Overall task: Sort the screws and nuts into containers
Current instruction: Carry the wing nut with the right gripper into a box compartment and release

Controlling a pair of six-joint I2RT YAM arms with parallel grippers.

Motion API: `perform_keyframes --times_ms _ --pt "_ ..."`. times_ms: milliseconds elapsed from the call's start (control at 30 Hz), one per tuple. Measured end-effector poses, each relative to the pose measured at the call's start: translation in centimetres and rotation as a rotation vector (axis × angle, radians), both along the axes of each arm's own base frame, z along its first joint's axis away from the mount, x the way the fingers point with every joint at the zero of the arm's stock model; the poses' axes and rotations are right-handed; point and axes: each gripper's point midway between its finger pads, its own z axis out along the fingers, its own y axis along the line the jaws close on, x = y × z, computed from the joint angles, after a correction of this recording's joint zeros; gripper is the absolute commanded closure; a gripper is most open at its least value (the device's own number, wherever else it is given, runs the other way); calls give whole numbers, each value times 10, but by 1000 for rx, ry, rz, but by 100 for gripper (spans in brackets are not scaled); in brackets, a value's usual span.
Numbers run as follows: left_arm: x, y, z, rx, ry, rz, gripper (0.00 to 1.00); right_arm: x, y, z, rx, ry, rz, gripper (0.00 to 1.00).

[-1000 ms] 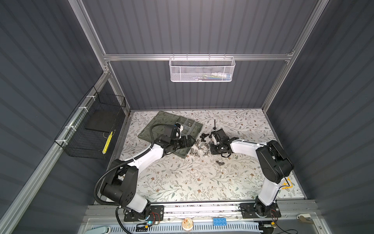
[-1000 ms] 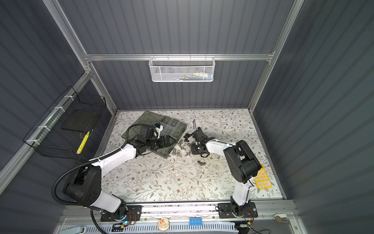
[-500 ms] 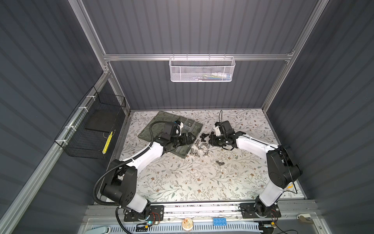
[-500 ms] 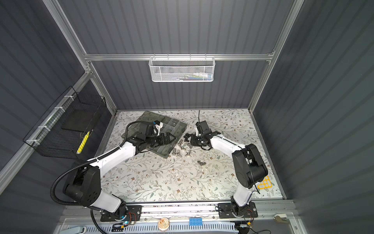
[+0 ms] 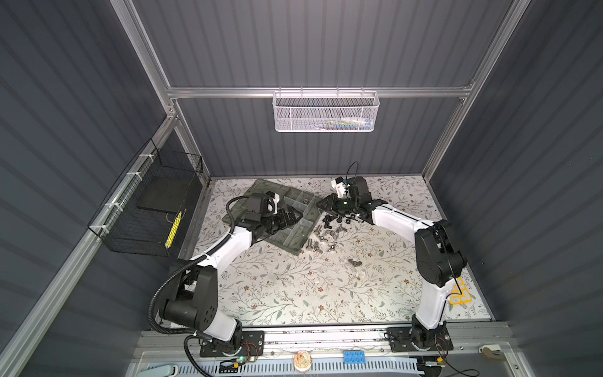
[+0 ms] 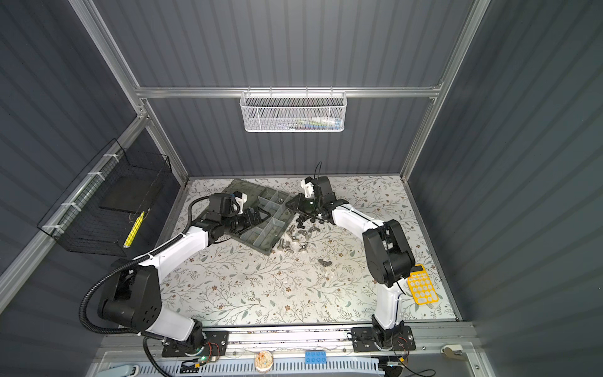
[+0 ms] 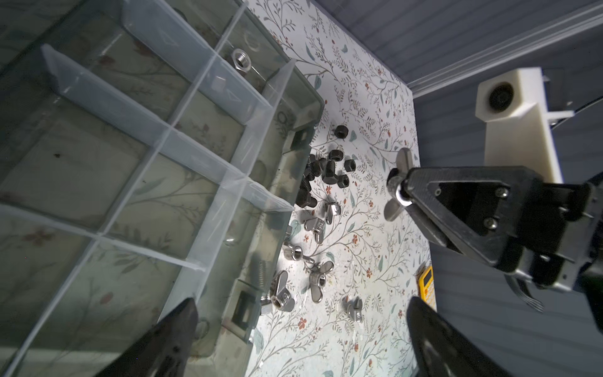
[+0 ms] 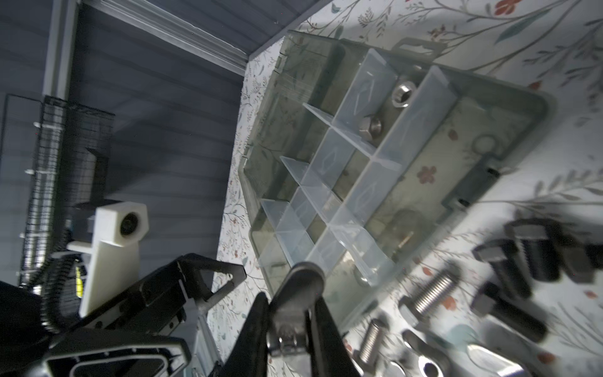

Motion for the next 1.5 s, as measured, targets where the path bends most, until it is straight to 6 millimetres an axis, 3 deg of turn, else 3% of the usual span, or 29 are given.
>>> perform_keyframes --times_ms 133,367,767,1167,1500 --pt "-3 11 -2 -59 27 28 0 17 14 1 74 29 -6 90" --pt "-7 13 -5 -98 46 33 0 45 37 -4 137 53 -13 90" --pt "-10 17 -4 -120 43 37 0 53 77 -36 106 104 19 88" --pt "-9 20 -4 -125 44 39 0 55 79 -80 27 176 -4 81" --pt "-8 21 -10 -124 61 43 0 61 79 -71 14 155 -11 70"
